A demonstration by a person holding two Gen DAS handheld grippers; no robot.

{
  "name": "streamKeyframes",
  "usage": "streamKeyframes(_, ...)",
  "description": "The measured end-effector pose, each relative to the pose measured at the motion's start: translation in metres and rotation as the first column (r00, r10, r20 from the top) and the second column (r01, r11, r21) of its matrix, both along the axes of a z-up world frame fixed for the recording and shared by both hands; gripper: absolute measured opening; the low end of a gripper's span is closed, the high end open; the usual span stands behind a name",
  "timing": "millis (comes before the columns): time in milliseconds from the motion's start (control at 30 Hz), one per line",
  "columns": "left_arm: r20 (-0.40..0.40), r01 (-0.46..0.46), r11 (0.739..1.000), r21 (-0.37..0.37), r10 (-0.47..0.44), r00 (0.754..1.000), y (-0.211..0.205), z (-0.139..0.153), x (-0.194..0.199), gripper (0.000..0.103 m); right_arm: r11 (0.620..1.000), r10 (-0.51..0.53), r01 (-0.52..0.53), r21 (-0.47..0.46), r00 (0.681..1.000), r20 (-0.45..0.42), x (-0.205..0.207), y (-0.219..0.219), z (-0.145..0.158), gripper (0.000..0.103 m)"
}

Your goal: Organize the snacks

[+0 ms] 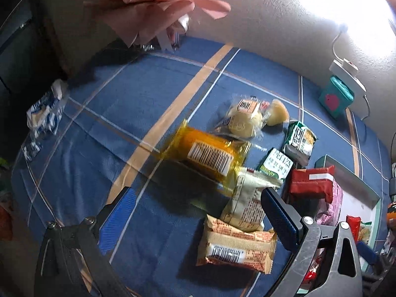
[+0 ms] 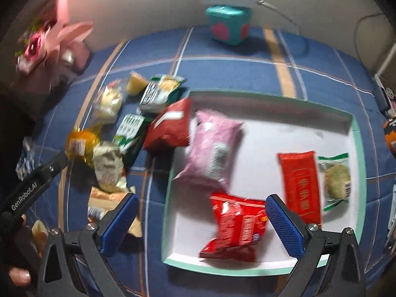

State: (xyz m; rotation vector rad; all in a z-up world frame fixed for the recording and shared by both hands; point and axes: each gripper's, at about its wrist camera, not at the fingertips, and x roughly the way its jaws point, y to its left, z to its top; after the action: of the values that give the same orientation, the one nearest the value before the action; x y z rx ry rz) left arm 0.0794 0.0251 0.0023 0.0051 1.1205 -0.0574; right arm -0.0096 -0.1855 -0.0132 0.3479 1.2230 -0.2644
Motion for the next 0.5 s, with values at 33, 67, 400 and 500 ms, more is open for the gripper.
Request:
streamKeyframes(33, -0.009, -0.004, 1.0, -0.003, 0.004, 1.0, 0.001, -0.002, 0.0, 0.101, 1.0, 0.009, -0.009, -0.002, 1.0, -0.011, 0.002, 0.005, -0.003, 0.103)
streamKeyframes(67, -0.018, -0.008, 1.0, -0.007, 0.008, 1.0, 0.002, -0.004, -0.001, 0.101, 1.0, 0.025, -0.025, -0.006, 0.999, -0.027, 0.004, 0.012, -0.006, 0.103)
streamKeyframes(400, -0.107, -0.141, 0.99, -0.013, 0.139, 0.984, 0.036, -0.028, -0.002, 0.101, 0.986, 0.164, -0.163, 0.029, 0.985, -0.047, 0.021, 0.062, -0.023, 0.103)
streamKeyframes(500, -0.145, -0.225, 0.974, 0.003, 0.223, 0.964, 0.055, -0.039, -0.002, 0.101, 0.979, 0.199, -0.197, 0.05, 0.979, -0.049, 0.028, 0.074, -0.03, 0.103)
